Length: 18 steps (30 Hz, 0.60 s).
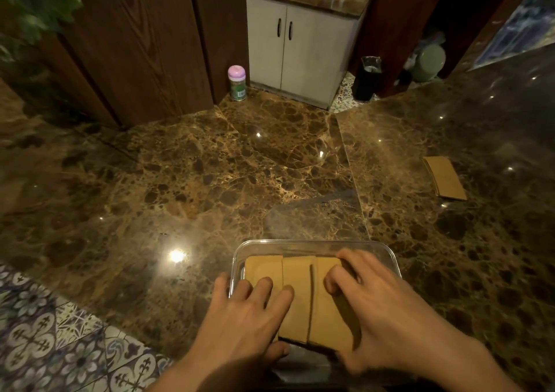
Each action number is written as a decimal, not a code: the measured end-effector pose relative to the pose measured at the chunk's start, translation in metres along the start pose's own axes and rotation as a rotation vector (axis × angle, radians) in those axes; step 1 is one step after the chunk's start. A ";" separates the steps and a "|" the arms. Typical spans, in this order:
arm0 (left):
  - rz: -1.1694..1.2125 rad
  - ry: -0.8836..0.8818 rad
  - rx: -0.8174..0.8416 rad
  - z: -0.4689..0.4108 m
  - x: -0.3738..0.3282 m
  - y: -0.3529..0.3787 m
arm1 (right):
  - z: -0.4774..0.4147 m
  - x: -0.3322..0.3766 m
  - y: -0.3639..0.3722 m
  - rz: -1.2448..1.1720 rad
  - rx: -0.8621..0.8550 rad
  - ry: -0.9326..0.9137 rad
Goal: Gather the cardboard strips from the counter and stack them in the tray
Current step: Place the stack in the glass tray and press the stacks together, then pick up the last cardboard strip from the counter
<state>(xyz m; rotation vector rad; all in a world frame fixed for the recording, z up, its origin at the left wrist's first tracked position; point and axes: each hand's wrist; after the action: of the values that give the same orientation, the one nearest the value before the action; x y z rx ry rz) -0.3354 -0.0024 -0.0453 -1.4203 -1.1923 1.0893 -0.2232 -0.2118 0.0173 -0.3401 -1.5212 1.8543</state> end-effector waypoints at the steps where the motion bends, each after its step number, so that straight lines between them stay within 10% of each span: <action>1: -0.012 0.010 0.010 -0.001 0.000 0.000 | 0.001 -0.004 -0.001 0.056 0.041 0.006; 18: -0.071 -0.021 0.086 -0.007 -0.006 0.002 | 0.009 -0.012 0.037 -0.049 -0.089 0.087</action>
<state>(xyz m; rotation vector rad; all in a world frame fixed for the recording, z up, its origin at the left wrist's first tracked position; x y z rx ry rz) -0.3289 -0.0096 -0.0457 -1.2949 -1.1877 1.0951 -0.2330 -0.2285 -0.0176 -0.4154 -1.5419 1.7160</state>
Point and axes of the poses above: each hand's wrist, its own z-axis away from the middle knuckle, its own y-axis out of the palm, x = y × z, and after that the axes turned 13 degrees about -x, right-handed
